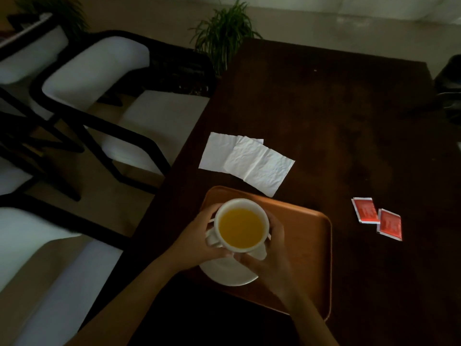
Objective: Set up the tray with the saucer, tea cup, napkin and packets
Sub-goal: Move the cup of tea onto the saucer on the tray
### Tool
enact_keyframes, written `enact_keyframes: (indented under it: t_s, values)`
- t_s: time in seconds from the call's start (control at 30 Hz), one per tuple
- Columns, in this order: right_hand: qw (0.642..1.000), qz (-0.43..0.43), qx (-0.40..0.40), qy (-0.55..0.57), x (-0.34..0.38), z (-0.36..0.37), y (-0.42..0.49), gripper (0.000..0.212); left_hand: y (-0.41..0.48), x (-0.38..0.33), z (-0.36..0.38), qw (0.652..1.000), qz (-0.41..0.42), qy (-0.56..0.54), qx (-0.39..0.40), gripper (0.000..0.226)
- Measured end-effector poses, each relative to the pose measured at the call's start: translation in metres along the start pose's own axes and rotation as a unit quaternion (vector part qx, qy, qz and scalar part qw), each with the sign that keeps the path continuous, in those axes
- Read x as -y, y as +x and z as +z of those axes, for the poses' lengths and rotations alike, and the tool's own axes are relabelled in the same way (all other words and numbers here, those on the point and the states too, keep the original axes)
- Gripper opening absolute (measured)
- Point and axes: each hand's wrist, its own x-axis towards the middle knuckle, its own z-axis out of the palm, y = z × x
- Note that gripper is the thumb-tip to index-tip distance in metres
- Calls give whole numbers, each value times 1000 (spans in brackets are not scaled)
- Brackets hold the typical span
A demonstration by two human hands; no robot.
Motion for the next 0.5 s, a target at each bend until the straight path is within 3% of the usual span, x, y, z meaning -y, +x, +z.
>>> enact_keyframes:
  t_s: [0.5]
  values:
    - [995, -1, -52, -81, -21, 18, -15, 95, -1, 32, 0, 998, -36, 1, 60, 93]
